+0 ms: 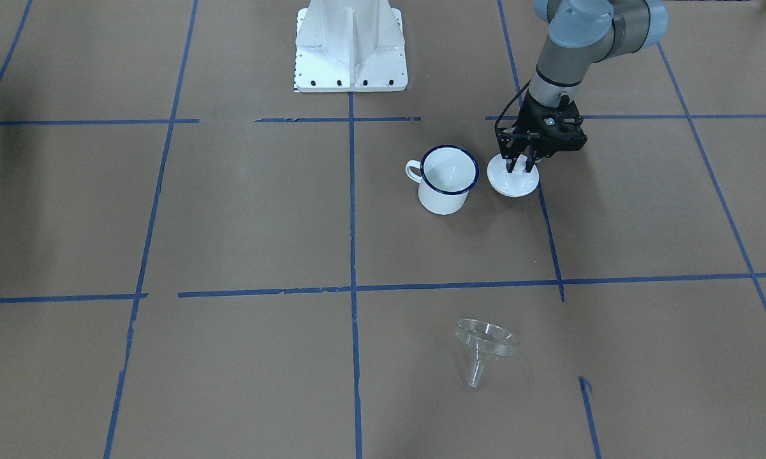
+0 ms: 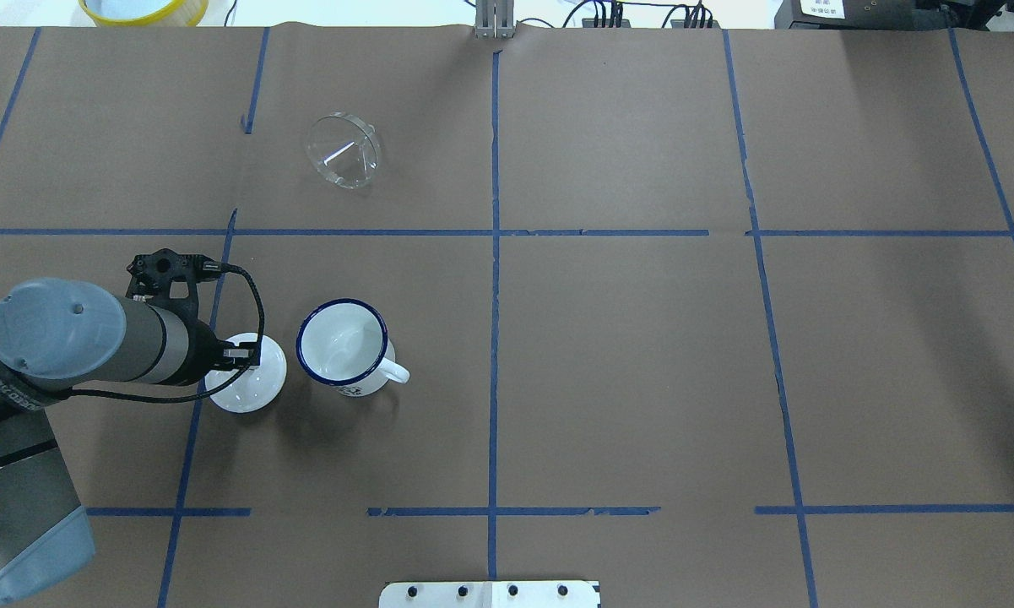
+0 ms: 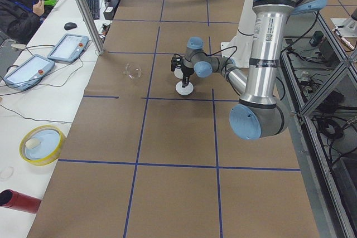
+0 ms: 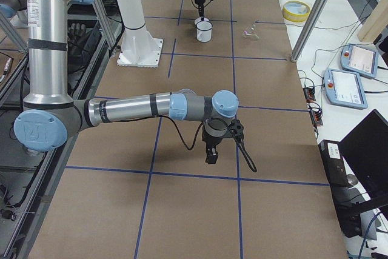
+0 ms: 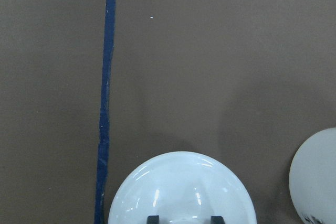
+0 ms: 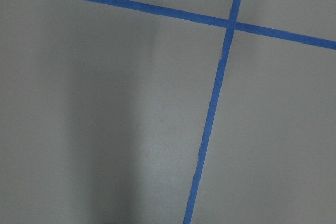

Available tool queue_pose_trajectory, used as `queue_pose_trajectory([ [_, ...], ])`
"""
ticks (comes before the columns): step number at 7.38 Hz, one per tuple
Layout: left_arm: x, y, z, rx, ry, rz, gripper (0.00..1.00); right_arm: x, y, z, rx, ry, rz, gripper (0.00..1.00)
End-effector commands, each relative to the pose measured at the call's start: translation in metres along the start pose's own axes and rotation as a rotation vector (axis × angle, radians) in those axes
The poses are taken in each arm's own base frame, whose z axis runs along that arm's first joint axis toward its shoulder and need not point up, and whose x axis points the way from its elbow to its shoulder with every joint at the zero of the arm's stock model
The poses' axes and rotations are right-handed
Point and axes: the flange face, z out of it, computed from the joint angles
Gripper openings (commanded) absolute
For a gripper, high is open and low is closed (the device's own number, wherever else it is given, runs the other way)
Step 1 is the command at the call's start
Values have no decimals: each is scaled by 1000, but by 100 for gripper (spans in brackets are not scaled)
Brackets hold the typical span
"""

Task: Place funnel on cup
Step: 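Open the left gripper and raise it off the lid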

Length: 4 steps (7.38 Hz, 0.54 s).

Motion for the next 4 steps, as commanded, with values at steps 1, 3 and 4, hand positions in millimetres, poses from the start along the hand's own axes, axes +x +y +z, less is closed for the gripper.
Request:
queue_pose_trajectory([
  [1,-2,0,7,3,-2,0,0,0,0,0,1,0,-1,100],
  [3,-2,0,8,2,-5,-1,32,0,0,0,1,0,-1,100],
  [4,-2,0,8,2,-5,-1,60,0,0,0,0,0,0,100],
])
